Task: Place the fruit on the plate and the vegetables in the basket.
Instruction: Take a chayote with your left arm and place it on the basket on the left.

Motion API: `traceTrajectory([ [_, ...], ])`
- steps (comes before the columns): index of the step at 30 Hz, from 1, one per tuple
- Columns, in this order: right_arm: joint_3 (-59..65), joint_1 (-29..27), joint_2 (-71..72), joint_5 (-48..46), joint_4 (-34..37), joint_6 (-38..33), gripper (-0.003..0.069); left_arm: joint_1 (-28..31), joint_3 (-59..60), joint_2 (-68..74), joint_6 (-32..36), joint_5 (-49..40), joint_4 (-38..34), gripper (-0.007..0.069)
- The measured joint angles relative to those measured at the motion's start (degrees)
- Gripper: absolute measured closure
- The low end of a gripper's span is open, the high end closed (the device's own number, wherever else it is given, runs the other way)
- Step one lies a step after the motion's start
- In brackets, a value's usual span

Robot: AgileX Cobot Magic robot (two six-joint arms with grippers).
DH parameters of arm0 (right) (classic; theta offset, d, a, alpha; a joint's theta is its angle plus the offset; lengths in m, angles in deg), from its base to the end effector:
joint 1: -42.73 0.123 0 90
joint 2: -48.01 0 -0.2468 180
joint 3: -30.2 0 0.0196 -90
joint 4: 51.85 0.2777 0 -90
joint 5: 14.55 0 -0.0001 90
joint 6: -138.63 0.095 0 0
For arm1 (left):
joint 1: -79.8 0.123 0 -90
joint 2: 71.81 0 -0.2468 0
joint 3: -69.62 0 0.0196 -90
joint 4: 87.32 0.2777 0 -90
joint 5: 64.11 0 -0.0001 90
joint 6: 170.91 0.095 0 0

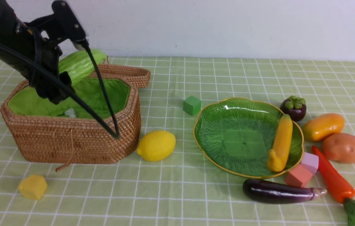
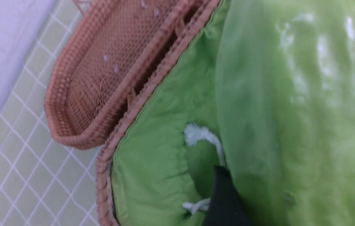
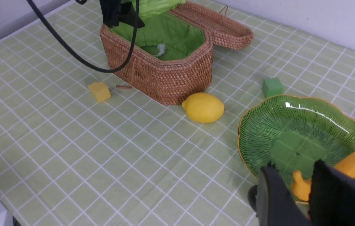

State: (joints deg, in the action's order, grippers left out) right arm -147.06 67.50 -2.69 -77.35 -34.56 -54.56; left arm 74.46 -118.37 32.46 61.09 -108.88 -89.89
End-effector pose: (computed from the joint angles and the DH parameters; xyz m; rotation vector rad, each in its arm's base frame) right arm 0.1147 0.0806 0.4561 -0.6871 1.9066 0.4869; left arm 0.3967 -0.0401 0.2774 1.1695 2.1923 0.2991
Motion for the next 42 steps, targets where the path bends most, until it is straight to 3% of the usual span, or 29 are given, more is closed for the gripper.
traceTrajectory([
  [9,0.0,0.0,0.0,0.0,0.0,0.0,0.0456,0.4,0.1,1.0,0.1,1.4,2.9,0.0169],
  [26,0.0,0.0,0.0,6.0,0.0,-1.2,0.0455,0.4,0.1,1.0,0.3,1.6,2.6,0.017],
  [42,0.0,0.0,0.0,6.0,0.0,-1.3,0.0455,0.4,0.1,1.0,0.3,1.7,1.8,0.017],
])
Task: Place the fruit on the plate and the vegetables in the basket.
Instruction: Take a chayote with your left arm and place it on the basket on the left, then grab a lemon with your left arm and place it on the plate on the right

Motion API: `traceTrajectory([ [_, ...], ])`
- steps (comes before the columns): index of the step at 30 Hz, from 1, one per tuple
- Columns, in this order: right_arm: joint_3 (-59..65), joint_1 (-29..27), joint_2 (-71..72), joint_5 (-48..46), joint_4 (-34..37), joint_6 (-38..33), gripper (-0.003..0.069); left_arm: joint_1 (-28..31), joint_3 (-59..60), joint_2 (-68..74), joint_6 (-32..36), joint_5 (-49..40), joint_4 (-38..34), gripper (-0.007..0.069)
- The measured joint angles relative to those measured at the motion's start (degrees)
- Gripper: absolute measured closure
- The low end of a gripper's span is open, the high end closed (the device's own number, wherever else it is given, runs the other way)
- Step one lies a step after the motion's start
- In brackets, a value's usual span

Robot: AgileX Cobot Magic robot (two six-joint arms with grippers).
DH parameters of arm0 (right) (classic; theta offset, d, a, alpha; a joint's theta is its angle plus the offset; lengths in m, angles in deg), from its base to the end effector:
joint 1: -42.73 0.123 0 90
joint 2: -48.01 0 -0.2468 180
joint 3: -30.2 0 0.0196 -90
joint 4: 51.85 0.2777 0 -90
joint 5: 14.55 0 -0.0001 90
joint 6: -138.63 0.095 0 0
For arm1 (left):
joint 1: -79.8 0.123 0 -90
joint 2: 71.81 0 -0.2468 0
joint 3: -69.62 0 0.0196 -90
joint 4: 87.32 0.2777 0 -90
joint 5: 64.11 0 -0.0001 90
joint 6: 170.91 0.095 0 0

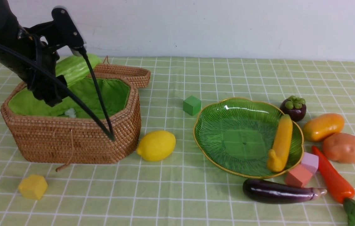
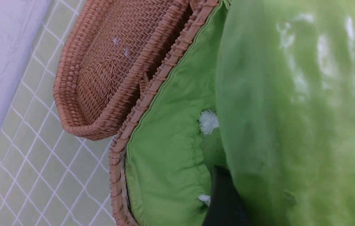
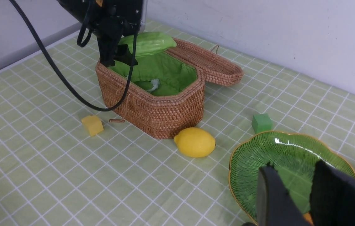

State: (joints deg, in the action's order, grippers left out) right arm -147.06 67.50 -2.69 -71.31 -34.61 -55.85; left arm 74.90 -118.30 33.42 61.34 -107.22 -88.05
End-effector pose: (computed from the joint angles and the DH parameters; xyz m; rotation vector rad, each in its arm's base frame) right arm 0.1191 0.0809 0.4651 -0.6543 1.8045 0.4733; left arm 0.4017 -0.0353 0.2720 1.1806 2.1837 0.3450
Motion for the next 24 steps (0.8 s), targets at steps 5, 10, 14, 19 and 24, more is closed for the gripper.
traceTrajectory([
  [5,0.0,0.0,0.0,-0.4,0.0,0.0,0.0455,0.0,0.0,0.0,0.0,0.3,0.0,0.0162],
  [10,0.0,0.0,0.0,-0.5,0.0,0.0,0.0454,0.0,0.0,0.0,-2.9,1.6,0.0,0.0105],
  [14,0.0,0.0,0.0,-0.5,0.0,0.0,0.0451,0.0,0.0,0.0,-7.4,3.1,0.0,0.0051],
  [19,0.0,0.0,0.0,-0.5,0.0,0.0,0.0447,0.0,0.0,0.0,-12.9,3.7,-0.7,0.0034],
  [24,0.0,0.0,0.0,-1.3,-0.1,-0.1,0.0447,-1.8,0.0,0.0,-19.3,2.8,-5.5,0.0179],
])
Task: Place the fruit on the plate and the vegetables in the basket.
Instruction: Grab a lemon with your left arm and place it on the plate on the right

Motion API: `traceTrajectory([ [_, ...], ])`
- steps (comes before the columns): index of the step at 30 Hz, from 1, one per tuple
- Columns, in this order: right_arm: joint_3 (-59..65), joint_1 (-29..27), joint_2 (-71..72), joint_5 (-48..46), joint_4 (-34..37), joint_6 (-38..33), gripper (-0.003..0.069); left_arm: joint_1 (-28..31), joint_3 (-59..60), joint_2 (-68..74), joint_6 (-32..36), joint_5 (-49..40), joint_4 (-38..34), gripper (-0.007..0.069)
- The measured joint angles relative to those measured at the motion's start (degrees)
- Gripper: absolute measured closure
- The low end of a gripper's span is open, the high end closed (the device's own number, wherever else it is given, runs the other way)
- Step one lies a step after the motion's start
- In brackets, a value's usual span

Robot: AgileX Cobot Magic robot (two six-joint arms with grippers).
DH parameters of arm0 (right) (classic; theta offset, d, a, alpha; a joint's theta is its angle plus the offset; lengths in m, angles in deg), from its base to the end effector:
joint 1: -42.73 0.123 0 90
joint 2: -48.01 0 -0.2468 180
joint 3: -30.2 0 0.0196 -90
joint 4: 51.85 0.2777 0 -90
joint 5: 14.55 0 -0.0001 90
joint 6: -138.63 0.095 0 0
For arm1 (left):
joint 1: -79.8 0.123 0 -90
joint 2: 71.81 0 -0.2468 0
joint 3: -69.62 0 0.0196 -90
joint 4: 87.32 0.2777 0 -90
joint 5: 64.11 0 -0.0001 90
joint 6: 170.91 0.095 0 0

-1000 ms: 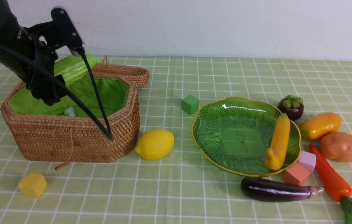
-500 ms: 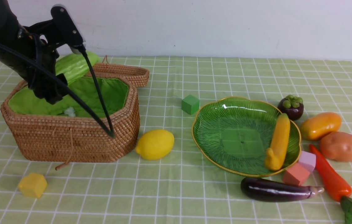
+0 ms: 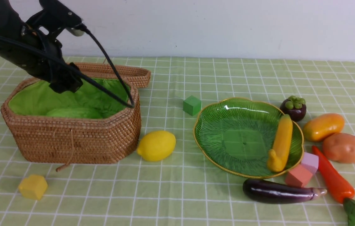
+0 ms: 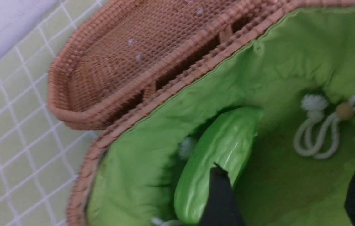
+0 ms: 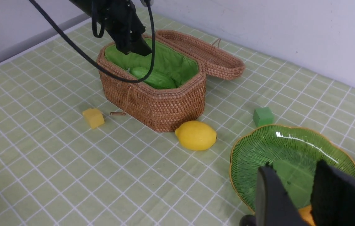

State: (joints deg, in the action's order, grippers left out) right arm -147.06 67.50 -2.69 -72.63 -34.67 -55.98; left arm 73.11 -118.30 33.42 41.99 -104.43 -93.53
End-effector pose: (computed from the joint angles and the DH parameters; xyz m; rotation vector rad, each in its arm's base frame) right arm 0.1183 0.0808 0.4631 -0.6679 1.8239 0.4703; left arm 0.4032 -0.0540 0.2753 0.7493 2.2784 0.0913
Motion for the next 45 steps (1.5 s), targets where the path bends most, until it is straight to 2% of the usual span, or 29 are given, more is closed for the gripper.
traceTrajectory([
  [4,0.0,0.0,0.4,-2.2,-0.2,0.0,0.0447,-7.1,0.0,0.0,-4.3,-5.0,-5.4,0.0474],
  [6,0.0,0.0,0.8,-3.2,-0.2,0.0,0.0447,-9.5,0.0,-0.1,-4.9,-6.2,-6.3,0.0543],
  [7,0.0,0.0,1.4,-4.6,-0.2,0.0,0.0445,-13.7,0.0,-0.1,-5.3,-7.2,-6.8,0.0622],
  [9,0.0,0.0,2.6,-7.4,-0.2,0.5,0.0445,-19.3,0.0,0.0,-5.7,-8.0,-6.3,0.0638],
  [11,0.0,0.0,3.5,-9.9,-0.2,1.3,0.0445,-22.5,0.0,0.2,-6.4,-8.1,-4.9,0.0637],
  [15,0.0,0.0,5.5,-14.6,-0.5,2.4,0.0443,-26.1,0.0,2.5,-9.1,-8.0,-0.6,0.0577],
  [18,0.0,0.0,7.4,-14.6,-0.4,2.9,0.0442,-26.3,0.0,5.7,-11.2,-5.9,2.2,0.044],
  [19,0.0,0.0,8.1,-14.6,-0.5,3.3,0.0442,-26.2,0.0,7.2,-11.8,-4.7,3.8,0.0357],
  [23,0.0,0.0,10.0,-14.6,-1.7,4.0,0.044,-26.2,0.0,10.6,-12.8,-0.7,8.3,0.0153],
  [24,0.0,0.0,10.3,-14.6,-2.0,4.1,0.044,-26.2,0.0,11.3,-13.2,0.6,9.6,0.0108],
  [25,0.0,0.0,10.4,-14.6,-2.0,4.1,0.044,-26.2,0.0,11.4,-13.3,0.8,9.9,0.01],
  [26,0.0,0.0,10.5,-14.6,-2.2,4.2,0.044,-26.2,0.0,12.7,-14.7,3.3,12.2,0.0045],
  [30,0.0,0.0,10.5,-14.6,-2.1,5.3,0.044,-26.2,0.0,15.1,-19.5,7.0,17.7,0.0016],
  [35,0.0,0.0,10.6,-14.6,-2.3,5.6,0.044,-26.2,-0.1,18.2,-24.5,7.8,22.5,0.0048],
  [45,0.0,0.0,10.6,-14.6,-2.3,5.6,0.0438,-26.2,-0.7,21.2,-25.3,9.3,25.2,0.0068],
])
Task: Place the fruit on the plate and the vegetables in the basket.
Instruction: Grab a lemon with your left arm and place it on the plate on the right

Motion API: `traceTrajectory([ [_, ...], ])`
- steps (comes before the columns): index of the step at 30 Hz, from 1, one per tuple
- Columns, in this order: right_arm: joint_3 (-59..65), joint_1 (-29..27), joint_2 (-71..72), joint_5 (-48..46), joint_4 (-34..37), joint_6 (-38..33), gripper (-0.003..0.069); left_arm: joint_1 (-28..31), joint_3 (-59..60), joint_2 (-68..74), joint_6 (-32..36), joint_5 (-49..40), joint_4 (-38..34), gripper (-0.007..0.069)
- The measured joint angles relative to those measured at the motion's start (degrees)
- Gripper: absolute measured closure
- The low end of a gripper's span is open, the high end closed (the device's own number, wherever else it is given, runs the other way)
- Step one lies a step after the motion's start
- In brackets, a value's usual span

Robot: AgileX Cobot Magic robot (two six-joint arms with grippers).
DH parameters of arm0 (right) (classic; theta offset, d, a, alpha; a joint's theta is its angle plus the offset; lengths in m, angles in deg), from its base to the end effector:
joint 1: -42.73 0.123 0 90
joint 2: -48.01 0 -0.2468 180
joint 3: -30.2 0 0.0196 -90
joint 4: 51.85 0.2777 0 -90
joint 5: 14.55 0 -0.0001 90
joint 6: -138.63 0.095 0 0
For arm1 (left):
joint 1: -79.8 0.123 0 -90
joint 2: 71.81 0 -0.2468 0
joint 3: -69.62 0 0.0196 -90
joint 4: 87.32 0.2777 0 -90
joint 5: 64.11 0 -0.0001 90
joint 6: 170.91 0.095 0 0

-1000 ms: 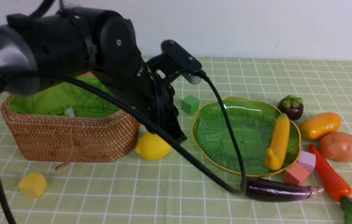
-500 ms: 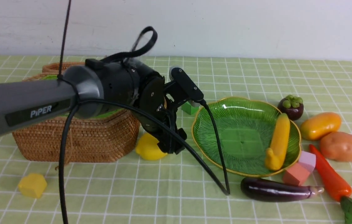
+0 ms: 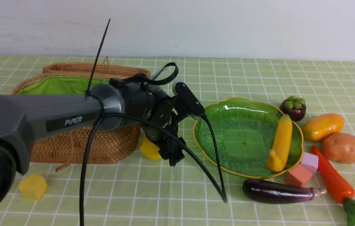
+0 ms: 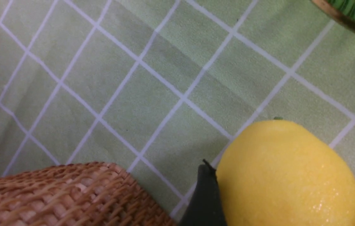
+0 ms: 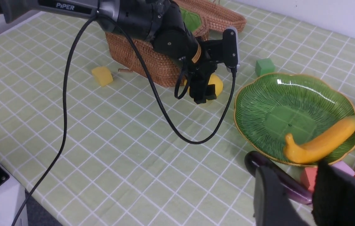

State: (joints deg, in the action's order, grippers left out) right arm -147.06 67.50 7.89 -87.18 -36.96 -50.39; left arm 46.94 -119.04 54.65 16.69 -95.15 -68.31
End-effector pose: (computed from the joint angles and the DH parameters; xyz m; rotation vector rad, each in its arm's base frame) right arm 0.0531 0.0502 0.4600 -0.6643 1.9112 0.4739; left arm 0.3882 -0.2317 0.1303 1.1634 2.2795 0.1583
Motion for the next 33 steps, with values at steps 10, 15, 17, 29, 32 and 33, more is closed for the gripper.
traceTrajectory([
  [10,0.0,0.0,0.0,0.0,-3.4,0.0,0.0438,0.3,0.4,-2.4,-0.1,-6.4,-1.9,0.0088],
  [15,0.0,0.0,0.0,0.0,-5.9,0.0,0.0438,0.4,0.6,-8.0,0.1,-7.4,-5.6,0.0088],
  [17,0.0,0.0,0.0,0.0,-6.3,0.0,0.0438,0.4,0.6,-9.3,0.1,-7.4,-6.5,0.0088],
  [29,0.0,0.0,0.0,5.5,-20.6,11.3,0.0438,-6.2,0.5,-10.1,4.0,14.3,-17.6,0.0088],
  [32,0.0,0.0,0.0,5.5,-21.1,12.0,0.0438,-6.9,-1.7,-6.5,4.2,18.8,-20.4,0.0088],
  [33,0.0,0.0,0.0,5.5,-21.1,12.0,0.0436,-6.9,-3.1,-4.5,4.2,19.4,-21.6,0.0088],
])
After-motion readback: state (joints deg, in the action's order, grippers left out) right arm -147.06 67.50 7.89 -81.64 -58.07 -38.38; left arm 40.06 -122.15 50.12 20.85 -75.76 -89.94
